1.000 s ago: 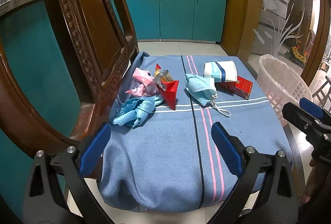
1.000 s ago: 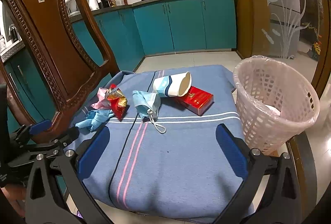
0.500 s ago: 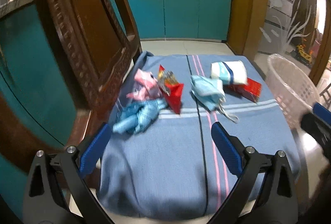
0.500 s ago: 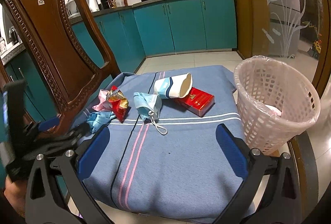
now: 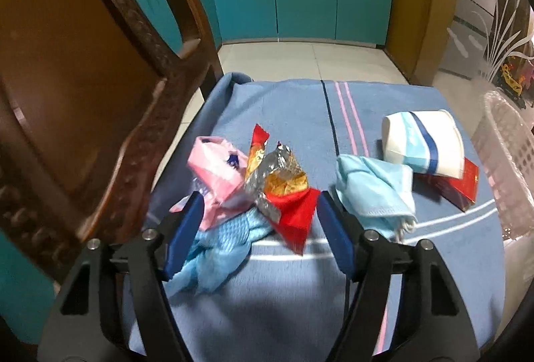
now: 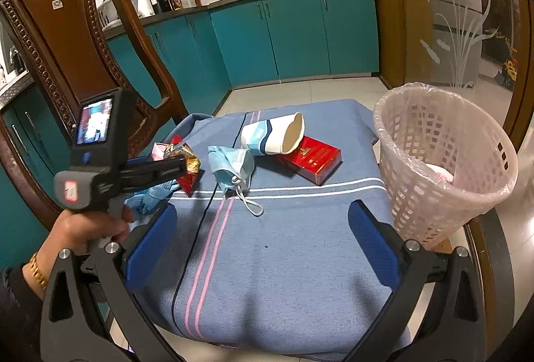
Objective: Collect trash
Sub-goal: 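Grasp the red-and-gold snack wrapper with the left tool, then grasp the white paper cup rim with the right tool while left holds wrapper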
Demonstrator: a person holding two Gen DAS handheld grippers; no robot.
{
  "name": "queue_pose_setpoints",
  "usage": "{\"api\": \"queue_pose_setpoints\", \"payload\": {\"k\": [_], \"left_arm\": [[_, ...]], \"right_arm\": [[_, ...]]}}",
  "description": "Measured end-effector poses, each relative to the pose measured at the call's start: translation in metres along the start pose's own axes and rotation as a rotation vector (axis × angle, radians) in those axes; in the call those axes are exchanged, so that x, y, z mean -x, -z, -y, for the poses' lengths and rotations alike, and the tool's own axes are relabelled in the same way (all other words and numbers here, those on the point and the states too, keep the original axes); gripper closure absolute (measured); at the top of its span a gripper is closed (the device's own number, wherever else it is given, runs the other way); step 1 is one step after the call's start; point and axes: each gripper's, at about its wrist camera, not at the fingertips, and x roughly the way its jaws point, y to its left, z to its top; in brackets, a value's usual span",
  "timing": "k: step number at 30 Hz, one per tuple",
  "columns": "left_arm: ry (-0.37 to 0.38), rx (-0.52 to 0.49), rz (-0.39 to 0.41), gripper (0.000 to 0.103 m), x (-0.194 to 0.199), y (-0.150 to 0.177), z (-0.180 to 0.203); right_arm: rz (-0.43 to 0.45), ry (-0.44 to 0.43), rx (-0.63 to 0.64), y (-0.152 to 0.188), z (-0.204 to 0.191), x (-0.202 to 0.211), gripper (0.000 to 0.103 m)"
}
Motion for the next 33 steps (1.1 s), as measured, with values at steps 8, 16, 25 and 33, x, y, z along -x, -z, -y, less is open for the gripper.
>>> {"api": "queue_pose_setpoints", "payload": {"k": [8,16,25,33], "left_arm": [[0.102,0.007,-0.067,0.094,-0.024,0.000,0.005],[0.314,-0.011,0.042,0.097,0.062,0.007,0.007],[0.313,0.009,0.308,0.097,0.161,0.021,-0.027],[0.294,0.031,0.330,0.097,0.145,0.030,-0.034]], "right_arm": [[-0.011,0.003,0.012,0.001,-0.002,-0.005,0.003],[0.010,0.009,0.000,-0.001,0.004,-0.001,0.003],[0.019,0.012,-0.017,-0.024,0.014,-0.035,0.003],[-0.114,-0.093,-0.220,-0.061,0.041,-0.149,0.047]]}}
